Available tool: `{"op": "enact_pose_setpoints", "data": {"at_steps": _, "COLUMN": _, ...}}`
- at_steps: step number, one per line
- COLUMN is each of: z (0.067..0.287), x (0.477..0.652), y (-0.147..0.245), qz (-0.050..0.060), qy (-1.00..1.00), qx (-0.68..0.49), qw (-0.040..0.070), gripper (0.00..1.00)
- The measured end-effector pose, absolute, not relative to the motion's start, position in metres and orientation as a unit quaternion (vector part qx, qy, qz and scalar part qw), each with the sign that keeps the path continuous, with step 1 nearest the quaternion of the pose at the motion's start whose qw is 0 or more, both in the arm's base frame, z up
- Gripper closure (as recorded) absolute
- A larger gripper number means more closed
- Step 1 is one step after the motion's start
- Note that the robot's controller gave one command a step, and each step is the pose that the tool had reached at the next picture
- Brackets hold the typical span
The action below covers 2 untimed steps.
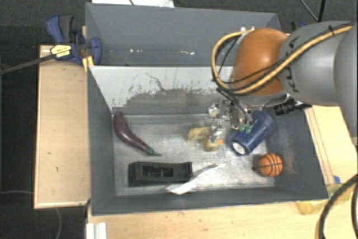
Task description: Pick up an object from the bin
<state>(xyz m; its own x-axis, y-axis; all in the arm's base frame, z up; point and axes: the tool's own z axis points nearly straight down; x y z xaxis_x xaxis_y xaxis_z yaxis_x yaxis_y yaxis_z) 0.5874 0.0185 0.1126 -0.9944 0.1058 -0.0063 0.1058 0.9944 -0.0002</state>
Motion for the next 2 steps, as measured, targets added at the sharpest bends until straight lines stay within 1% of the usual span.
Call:
{"op": "enact_pose_setpoints", "data": {"at_steps": 1, "z": 0.113, "x": 0.587, "y": 0.019, "qz": 0.0, "qy": 0.999, "qx": 0.053, "qw": 0.003, "gripper": 1.0}}
{"op": "enact_pose_setpoints", "data": {"at_steps": 2, "z": 0.156, "x": 0.588, "y": 0.019, "qz": 0.0, "qy": 0.999, "qx": 0.054, "qw": -0.003, "gripper": 1.0}}
